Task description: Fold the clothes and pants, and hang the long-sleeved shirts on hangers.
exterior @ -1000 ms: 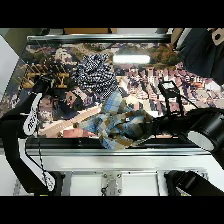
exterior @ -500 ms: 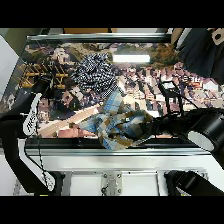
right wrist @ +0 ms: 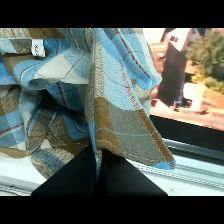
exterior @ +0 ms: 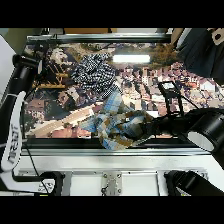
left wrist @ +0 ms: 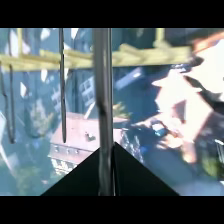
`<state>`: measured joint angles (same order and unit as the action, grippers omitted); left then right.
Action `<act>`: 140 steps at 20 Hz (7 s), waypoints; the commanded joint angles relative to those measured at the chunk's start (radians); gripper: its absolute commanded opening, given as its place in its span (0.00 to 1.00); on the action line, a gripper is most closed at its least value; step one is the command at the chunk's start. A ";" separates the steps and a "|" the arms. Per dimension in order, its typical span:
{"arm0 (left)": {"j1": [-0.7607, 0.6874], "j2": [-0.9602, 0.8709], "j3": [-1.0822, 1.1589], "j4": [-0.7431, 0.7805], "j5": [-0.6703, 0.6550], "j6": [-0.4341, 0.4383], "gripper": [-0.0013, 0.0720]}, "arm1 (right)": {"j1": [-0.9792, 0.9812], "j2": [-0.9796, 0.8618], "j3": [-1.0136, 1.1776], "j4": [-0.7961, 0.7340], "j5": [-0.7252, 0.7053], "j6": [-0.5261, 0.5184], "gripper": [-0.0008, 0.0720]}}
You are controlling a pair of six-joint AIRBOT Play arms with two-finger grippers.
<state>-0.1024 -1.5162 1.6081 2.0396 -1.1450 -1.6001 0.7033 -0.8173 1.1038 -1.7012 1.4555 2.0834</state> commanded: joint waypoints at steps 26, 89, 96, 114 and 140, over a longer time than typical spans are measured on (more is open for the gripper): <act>0.202 0.514 -0.505 -1.142 -0.633 1.388 0.03 | 0.000 -0.002 0.000 0.000 0.000 0.000 0.03; -0.083 0.224 -0.682 -1.388 -0.242 1.410 0.03 | 0.160 -0.256 0.248 -0.022 -0.338 -0.257 0.03; -0.082 0.224 -0.682 -1.387 -0.243 1.410 0.03 | 0.264 -0.293 0.249 -0.023 -0.486 -0.278 0.03; -0.082 0.224 -0.682 -1.385 -0.269 1.410 0.03 | 0.264 -0.292 0.249 -0.018 -0.460 -0.278 0.93; -0.082 0.224 -0.683 -1.378 -0.270 1.410 0.03 | -0.837 -0.075 0.240 0.882 0.075 -1.306 0.92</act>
<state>-0.1860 -1.2919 0.9253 0.6609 -1.4155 -0.1905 0.0490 -0.8742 1.3777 -0.9920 1.4551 1.0172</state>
